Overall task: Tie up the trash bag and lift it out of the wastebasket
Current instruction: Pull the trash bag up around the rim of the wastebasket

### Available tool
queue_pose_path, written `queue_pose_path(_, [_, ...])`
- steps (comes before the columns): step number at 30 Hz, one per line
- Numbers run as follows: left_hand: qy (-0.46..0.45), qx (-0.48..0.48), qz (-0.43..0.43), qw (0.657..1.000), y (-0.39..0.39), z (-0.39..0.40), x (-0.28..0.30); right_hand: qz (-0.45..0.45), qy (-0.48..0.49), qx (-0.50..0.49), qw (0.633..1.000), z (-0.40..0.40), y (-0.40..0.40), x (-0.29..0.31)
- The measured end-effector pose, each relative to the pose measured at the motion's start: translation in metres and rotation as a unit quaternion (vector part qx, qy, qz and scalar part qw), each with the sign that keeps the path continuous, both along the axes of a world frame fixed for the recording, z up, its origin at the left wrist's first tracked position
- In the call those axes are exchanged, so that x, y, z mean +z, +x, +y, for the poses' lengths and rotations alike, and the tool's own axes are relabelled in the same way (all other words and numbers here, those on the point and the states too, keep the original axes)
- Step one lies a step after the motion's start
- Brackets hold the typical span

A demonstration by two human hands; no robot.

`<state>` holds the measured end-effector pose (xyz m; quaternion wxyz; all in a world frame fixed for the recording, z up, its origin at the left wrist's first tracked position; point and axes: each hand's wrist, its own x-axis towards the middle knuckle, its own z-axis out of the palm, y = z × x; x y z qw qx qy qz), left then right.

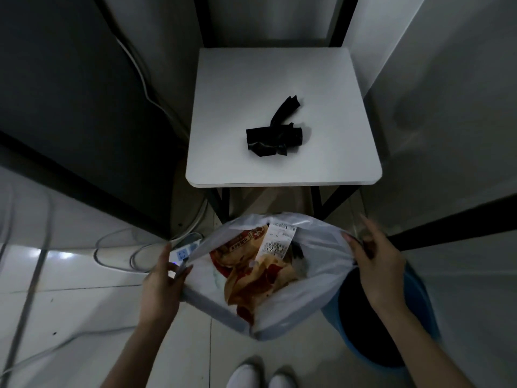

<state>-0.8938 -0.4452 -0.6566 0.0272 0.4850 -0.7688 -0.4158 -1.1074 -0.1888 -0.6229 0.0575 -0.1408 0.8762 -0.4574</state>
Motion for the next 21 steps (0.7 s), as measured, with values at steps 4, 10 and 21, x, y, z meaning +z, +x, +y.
queue_pose_path(4, [-0.023, 0.02, 0.022, 0.999, 0.004, 0.003, 0.009, 0.059, 0.039, -0.003, 0.997, 0.0, -0.002, 0.012])
queue_pose_path(10, [0.037, 0.058, 0.009, 0.998, 0.009, -0.008, 0.008, 0.019, 0.062, -0.029, 0.997, 0.014, -0.011, 0.019])
queue_pose_path(21, [-0.104, -0.013, -0.079, 0.991, -0.042, -0.026, 0.032, -0.012, 0.086, -0.011, 0.996, -0.001, 0.0, 0.032])
